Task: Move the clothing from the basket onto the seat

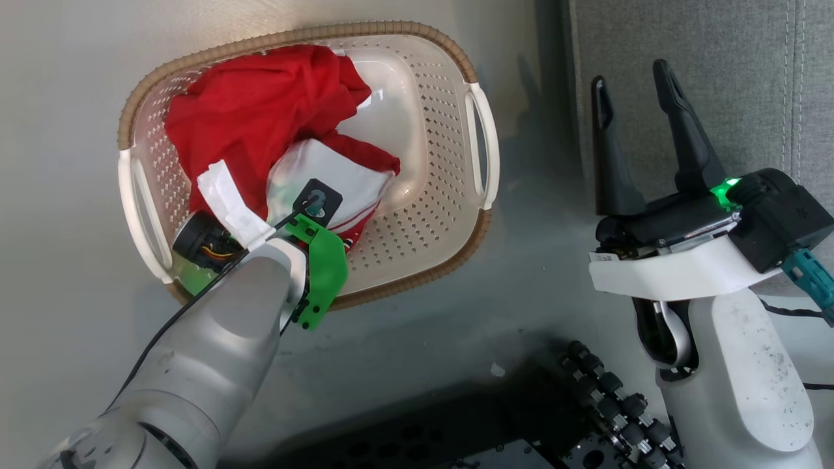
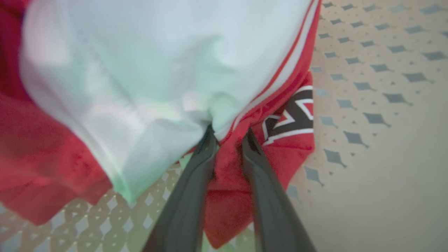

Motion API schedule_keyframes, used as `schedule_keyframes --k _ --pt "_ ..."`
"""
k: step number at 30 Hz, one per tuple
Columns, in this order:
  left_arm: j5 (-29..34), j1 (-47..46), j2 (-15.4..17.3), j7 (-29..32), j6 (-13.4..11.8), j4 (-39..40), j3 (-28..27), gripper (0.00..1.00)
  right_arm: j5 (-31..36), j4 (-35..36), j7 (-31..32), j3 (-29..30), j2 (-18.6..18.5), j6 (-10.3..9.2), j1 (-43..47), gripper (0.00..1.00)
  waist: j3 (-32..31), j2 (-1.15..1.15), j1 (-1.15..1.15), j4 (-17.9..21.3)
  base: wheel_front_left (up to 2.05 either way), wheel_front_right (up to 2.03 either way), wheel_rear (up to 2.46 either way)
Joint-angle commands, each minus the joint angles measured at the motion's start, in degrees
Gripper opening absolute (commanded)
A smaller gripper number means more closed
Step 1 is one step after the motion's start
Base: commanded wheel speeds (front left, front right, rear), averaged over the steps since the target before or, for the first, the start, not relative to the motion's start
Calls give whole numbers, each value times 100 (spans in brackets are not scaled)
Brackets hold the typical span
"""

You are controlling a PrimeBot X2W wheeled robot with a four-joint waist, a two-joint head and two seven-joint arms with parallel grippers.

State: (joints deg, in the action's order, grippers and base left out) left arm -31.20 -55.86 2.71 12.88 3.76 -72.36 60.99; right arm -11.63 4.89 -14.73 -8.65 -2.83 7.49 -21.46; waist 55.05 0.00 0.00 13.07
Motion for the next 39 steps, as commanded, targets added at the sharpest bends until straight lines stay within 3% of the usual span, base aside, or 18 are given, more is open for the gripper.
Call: schedule_keyframes --k 1,6,16,31,39 --pt "94 -78 90 53 -52 -48 53 0 -45 33 -42 16 -12 0 -86 100 16 0 0 16 0 0 0" --pt "127 -135 125 0 -15 -91 137 0 -51 45 -52 75 -12 0 -88 100 11 0 0 -1 0 0 0" --pt "60 -80 68 -718 100 52 180 0 82 -130 -50 148 -13 0 56 100 -451 0 0 -198 0 0 0" --pt "-400 566 26 -2067 201 558 -54 0 221 -536 15 231 -13 0 549 100 -1959 0 0 -564 0 0 0" --pt "-682 981 24 -2629 125 1009 -260 0 238 -647 159 306 -15 0 939 100 -2826 0 0 -773 0 0 0"
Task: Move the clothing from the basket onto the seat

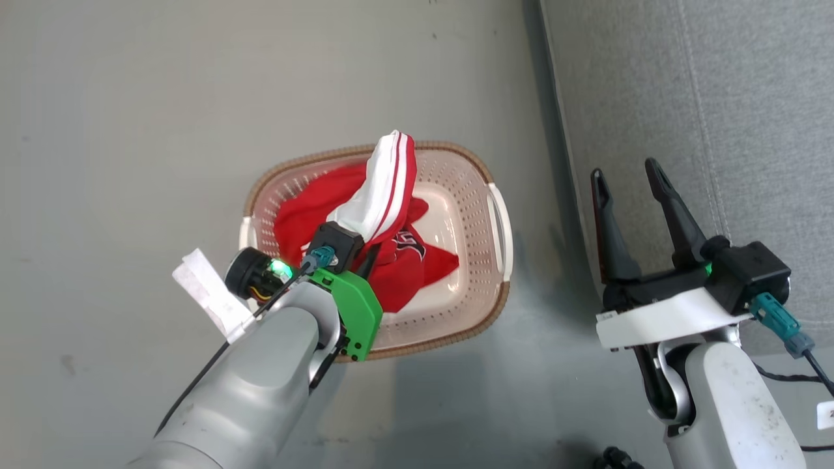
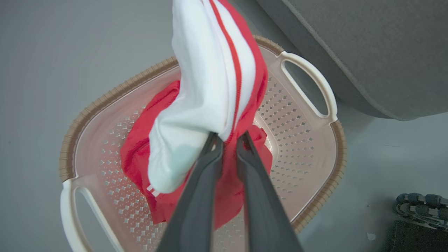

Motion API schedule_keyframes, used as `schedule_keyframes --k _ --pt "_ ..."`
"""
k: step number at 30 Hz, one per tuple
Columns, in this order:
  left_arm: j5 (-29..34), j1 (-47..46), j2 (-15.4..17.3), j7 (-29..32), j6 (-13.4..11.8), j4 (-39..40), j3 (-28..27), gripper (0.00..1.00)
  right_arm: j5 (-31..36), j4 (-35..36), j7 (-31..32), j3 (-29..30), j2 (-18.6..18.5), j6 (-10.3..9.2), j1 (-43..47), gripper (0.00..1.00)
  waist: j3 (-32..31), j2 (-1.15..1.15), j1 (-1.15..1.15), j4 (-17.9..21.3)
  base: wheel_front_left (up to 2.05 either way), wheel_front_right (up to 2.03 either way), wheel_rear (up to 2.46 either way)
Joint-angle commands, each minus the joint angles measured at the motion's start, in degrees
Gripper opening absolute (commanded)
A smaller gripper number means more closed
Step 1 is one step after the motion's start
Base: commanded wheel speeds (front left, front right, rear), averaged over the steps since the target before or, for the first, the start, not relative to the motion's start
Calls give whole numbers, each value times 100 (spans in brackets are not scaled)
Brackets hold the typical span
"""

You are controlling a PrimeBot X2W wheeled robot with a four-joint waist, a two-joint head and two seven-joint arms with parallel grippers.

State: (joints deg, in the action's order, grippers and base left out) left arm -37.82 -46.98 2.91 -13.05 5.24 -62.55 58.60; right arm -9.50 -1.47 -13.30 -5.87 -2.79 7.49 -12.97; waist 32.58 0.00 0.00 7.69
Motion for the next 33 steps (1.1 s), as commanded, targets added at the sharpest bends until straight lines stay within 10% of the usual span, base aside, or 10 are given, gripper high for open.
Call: schedule_keyframes --k 1,19,33 --pt "-39 120 4 -78 -39 98 -54 0 22 3 32 36 -20 0 136 100 -652 0 0 -253 0 0 0" --pt "659 1506 962 -219 -829 4278 -1801 0 67 338 494 233 -19 0 857 100 -1940 0 0 -548 0 0 0" --pt "1229 2549 892 -219 -653 6113 -2817 0 93 558 794 189 -19 0 1340 100 -2701 0 0 -674 0 0 0"
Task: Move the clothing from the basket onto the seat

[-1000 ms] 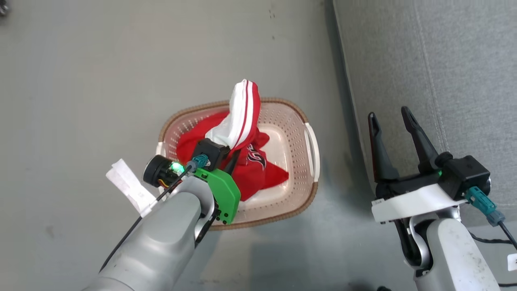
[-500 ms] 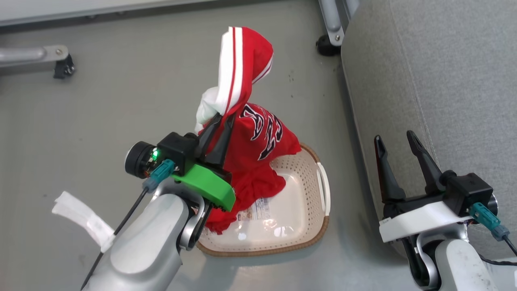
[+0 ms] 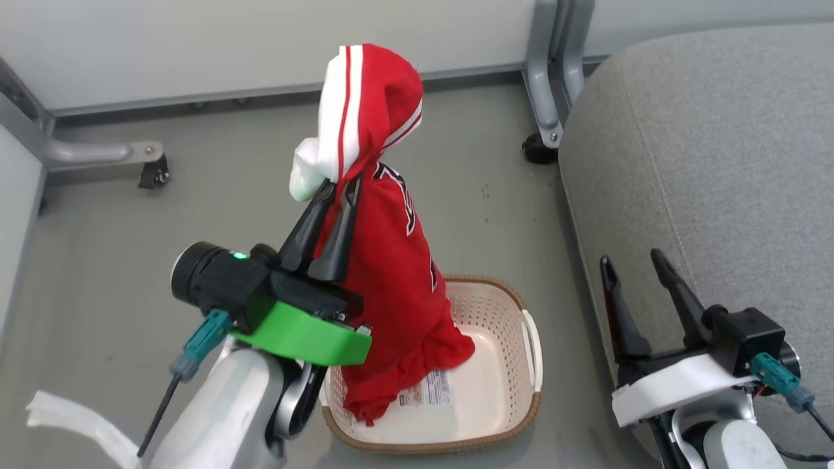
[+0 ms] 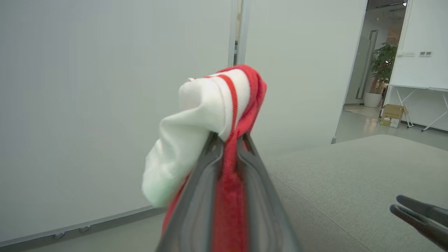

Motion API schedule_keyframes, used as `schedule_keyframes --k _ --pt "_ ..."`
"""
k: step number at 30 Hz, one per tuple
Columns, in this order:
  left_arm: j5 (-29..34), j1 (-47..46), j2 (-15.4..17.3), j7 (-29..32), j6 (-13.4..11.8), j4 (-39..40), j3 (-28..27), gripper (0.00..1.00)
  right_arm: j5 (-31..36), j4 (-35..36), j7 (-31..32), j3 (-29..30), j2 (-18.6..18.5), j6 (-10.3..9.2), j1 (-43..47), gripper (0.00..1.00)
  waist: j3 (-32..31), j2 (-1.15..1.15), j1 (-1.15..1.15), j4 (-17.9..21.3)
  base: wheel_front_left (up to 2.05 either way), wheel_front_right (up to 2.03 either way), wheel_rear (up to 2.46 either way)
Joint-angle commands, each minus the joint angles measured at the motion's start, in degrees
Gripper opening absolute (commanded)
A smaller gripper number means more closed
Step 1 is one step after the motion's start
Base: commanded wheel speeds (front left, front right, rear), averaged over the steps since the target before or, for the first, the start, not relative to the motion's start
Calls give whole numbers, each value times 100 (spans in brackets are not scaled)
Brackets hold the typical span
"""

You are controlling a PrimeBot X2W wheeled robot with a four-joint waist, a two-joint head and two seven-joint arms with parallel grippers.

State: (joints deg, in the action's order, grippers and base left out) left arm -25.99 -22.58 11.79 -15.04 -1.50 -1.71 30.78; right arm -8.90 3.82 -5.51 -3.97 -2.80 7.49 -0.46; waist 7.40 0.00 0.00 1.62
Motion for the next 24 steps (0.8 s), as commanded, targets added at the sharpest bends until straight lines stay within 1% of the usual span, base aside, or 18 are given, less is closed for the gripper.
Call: schedule_keyframes --k 1,8,13,18,24 --pt "74 185 2 -20 49 103 -83 0 36 47 32 -8 -18 0 124 100 -223 0 0 -77 0 0 0" --pt "317 861 -172 -19 281 620 -453 0 14 190 206 -120 -18 0 463 100 -557 0 0 -94 0 0 0" --pt "489 1281 -327 -19 435 763 -654 0 -48 254 274 -190 -17 0 670 100 -707 0 0 -79 0 0 0" --pt "658 1502 -462 -19 576 685 -797 0 -82 276 280 -243 -18 0 775 100 -747 0 0 -63 0 0 0" --pt "765 1556 -576 -20 708 594 -940 0 -94 293 297 -283 -18 0 745 100 -738 0 0 -43 0 0 0"
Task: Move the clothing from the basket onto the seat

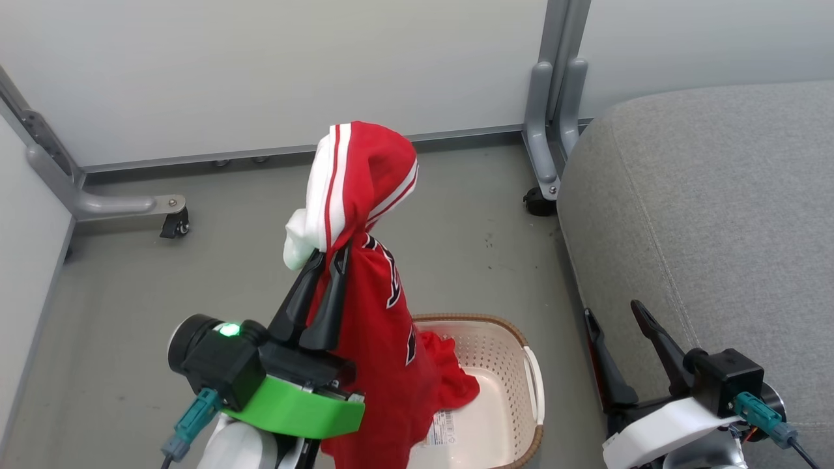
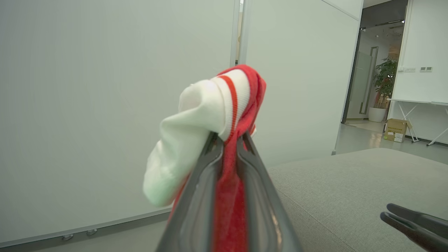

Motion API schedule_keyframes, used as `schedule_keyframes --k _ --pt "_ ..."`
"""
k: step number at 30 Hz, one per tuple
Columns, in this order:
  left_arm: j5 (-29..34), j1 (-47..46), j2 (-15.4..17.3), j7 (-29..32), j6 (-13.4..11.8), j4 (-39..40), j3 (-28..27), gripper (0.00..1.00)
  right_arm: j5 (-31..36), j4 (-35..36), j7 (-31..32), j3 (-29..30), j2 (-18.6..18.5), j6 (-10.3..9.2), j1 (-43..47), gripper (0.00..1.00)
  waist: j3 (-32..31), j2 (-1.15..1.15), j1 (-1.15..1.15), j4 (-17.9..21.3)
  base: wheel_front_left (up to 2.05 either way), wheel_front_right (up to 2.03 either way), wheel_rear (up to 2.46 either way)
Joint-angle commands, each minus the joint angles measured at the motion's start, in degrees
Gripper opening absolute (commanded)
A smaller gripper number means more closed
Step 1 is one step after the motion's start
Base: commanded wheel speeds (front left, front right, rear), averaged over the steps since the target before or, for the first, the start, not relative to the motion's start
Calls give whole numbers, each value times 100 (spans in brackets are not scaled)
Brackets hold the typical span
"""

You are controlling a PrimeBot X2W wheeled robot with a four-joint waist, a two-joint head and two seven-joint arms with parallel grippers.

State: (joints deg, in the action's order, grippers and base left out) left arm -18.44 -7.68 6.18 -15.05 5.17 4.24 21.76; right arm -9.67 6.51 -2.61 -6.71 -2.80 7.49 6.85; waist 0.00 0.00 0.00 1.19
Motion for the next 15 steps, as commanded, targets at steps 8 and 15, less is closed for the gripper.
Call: schedule_keyframes --k 8,15 --pt "131 27 -127 -19 137 -32 -170 0 14 21 13 -61 -17 0 -103 100 38 0 0 -28 0 0 0" --pt "225 -130 -217 -19 191 34 -197 0 -5 -91 29 -549 -17 0 -475 100 190 0 0 -122 0 0 0"
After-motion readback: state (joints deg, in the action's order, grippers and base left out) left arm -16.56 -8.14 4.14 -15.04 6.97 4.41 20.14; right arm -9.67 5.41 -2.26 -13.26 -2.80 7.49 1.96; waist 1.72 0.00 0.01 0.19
